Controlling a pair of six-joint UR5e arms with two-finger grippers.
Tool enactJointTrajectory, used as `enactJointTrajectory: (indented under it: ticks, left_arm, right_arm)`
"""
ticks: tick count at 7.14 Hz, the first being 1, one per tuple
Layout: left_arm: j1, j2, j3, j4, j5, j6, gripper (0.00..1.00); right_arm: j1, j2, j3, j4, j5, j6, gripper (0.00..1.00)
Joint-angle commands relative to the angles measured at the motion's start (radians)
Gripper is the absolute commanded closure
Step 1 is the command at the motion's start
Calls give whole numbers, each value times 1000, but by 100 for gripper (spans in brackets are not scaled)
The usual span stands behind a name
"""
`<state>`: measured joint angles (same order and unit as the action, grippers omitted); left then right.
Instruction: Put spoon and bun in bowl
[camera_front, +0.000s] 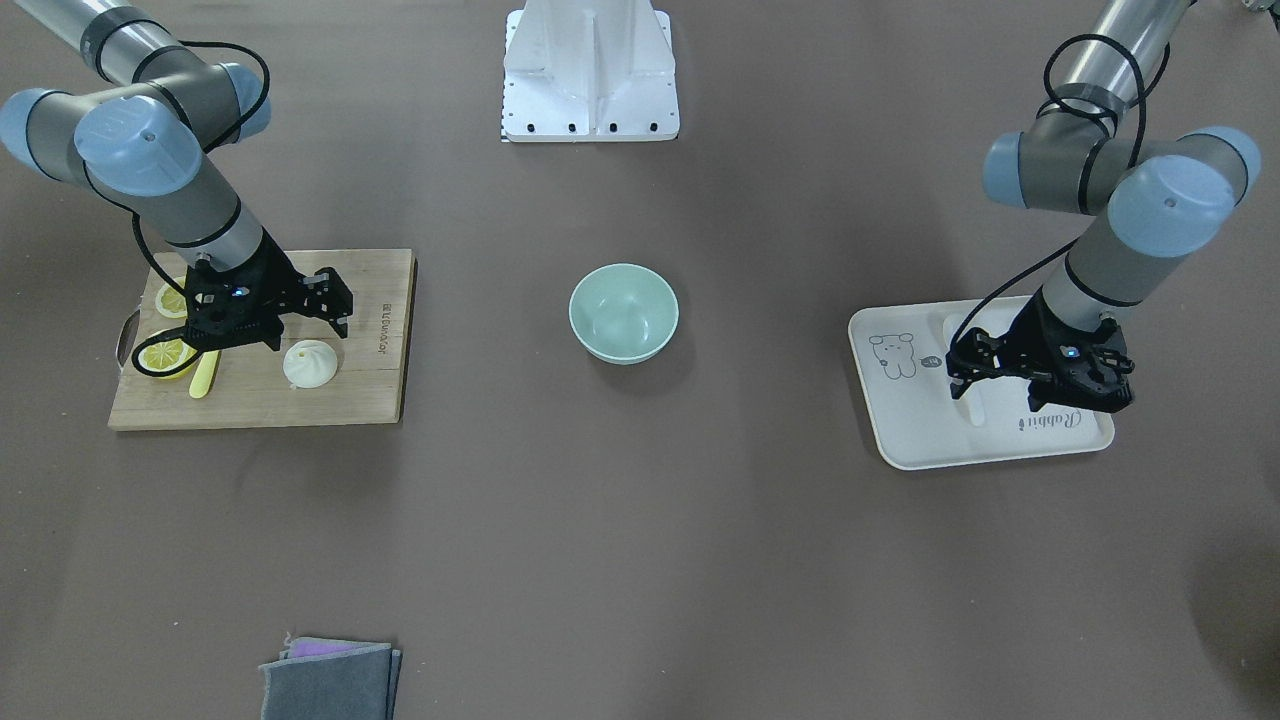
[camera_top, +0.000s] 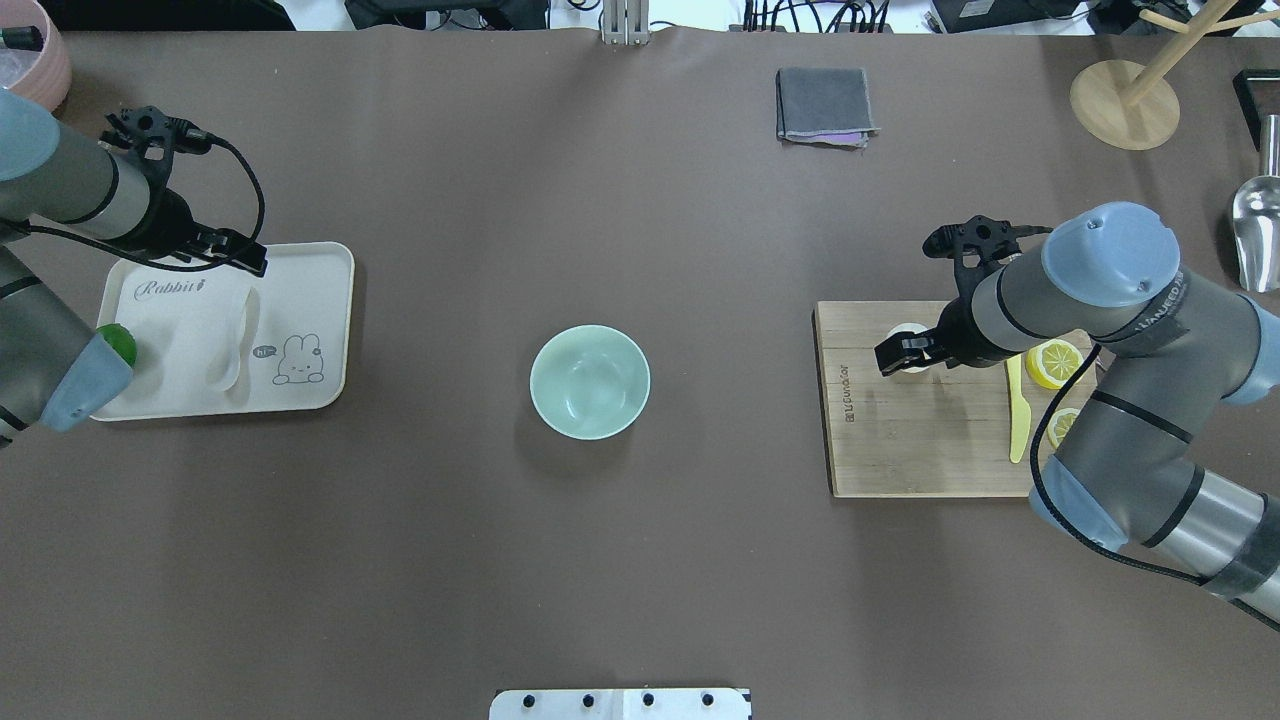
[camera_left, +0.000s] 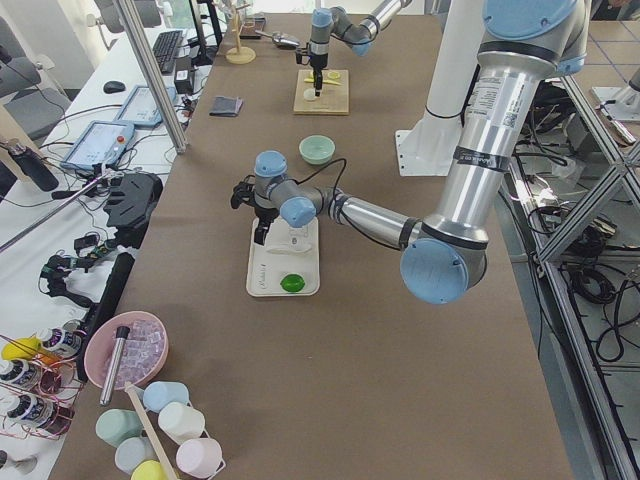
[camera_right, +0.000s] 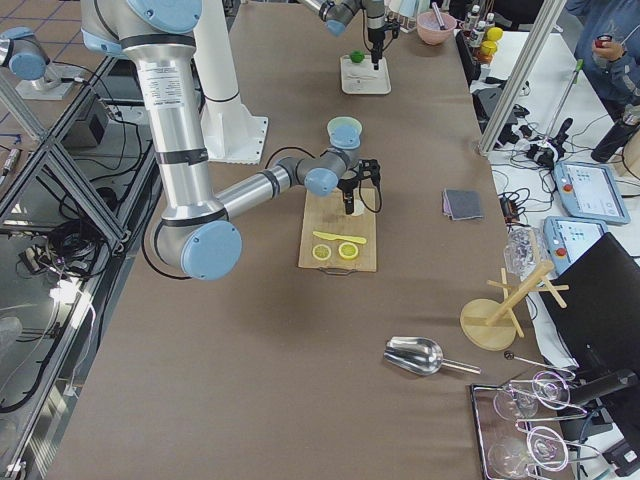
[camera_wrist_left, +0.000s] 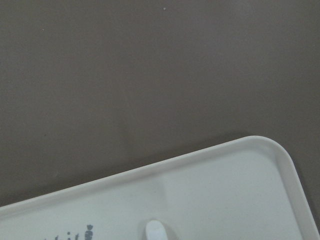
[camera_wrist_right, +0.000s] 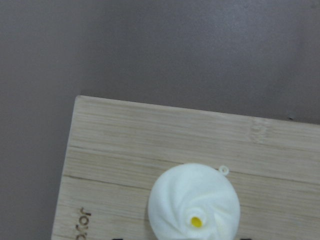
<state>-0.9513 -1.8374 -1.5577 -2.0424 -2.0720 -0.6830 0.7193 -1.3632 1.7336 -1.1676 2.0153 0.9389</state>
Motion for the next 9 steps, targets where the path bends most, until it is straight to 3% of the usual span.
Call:
enactJointTrajectory:
  ticks: [1,2,3,6,7,9]
  left_arm:
    - [0,3,-8,-1,1,-1,3]
    - [0,3,-8,-4,1,-1,3]
    - [0,0,-7,-4,1,-1,3]
    - [3,7,-1,-4,7,3,3]
    - [3,18,2,-2,21,9,3]
    - [6,21,16,-2,21,-1,3]
  right_arm:
    - [5,15,-32,8,-6,-8,43]
    - [24,15,-32,5,-7,-14,65]
    - [43,16,-25,3,2,-17,100]
    - [54,73,9,-38,3,1,100]
    - [45,132,53,-144,-7,53,100]
    - [-76,244,92,-190,-73,240,100]
